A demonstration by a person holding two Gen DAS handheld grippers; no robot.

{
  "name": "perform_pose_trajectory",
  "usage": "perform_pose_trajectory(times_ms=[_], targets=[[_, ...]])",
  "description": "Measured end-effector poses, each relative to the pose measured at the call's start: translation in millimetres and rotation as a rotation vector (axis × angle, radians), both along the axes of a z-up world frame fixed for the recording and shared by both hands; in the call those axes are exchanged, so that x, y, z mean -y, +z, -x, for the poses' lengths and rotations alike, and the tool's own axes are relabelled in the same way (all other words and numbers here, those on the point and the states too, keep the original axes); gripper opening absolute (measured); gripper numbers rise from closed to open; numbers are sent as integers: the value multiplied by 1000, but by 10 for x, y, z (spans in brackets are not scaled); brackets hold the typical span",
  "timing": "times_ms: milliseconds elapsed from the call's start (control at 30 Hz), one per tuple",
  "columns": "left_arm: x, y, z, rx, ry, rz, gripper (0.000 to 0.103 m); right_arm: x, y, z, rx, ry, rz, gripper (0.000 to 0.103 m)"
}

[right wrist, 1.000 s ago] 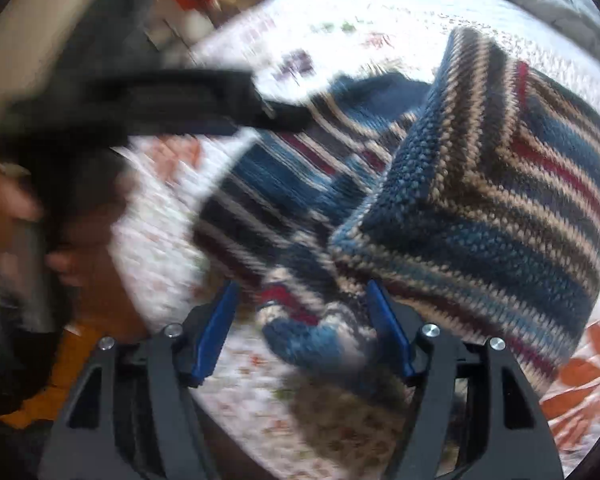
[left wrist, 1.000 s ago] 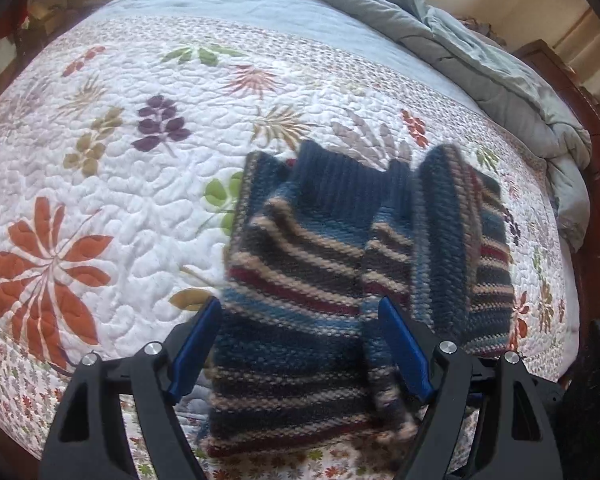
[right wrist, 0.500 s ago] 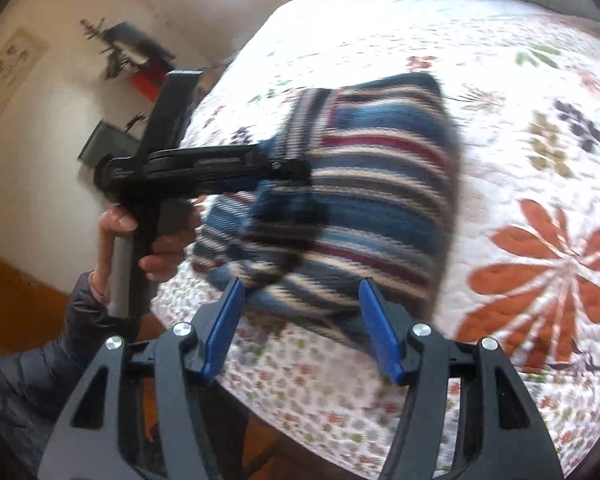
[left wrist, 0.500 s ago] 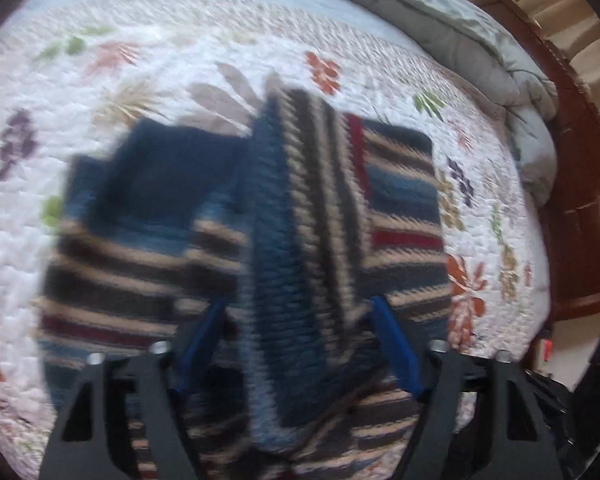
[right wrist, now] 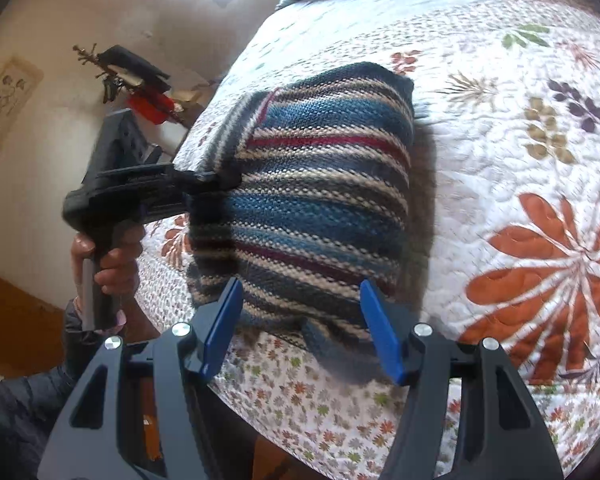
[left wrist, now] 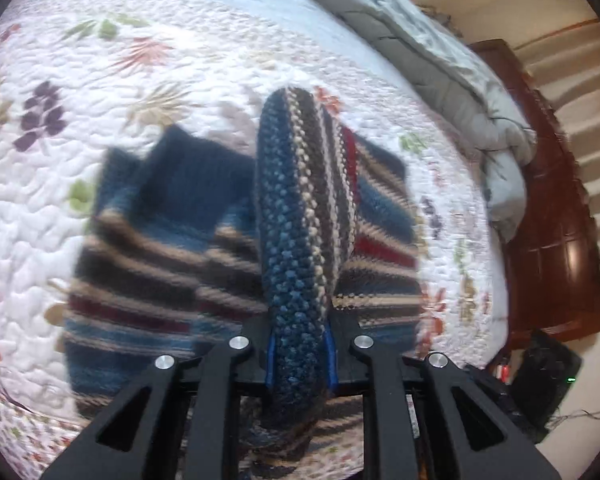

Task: Fold small clothes
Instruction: 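Grasp the rolled sweater edge with the left tool and fold it over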

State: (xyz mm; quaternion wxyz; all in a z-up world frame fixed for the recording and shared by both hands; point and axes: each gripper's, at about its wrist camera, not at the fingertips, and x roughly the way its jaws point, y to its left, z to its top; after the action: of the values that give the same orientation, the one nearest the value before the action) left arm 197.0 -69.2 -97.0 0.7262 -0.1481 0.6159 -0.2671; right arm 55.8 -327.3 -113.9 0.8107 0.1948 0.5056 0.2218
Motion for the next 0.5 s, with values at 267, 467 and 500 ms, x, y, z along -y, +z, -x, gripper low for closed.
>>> perform_pose_trajectory(times_ms=[267,467,500], targets=[[165,-429,-77,-34,-11,-51,20,-324,-298,-211,-52,38,63,61],[173,-430,-102,-35,-29,-62,26,-333,-555,-290,-130,30,88,57],[171,-411,-90,-32,-35,-69,29,-337,-565,-290,-135,29,92,57]])
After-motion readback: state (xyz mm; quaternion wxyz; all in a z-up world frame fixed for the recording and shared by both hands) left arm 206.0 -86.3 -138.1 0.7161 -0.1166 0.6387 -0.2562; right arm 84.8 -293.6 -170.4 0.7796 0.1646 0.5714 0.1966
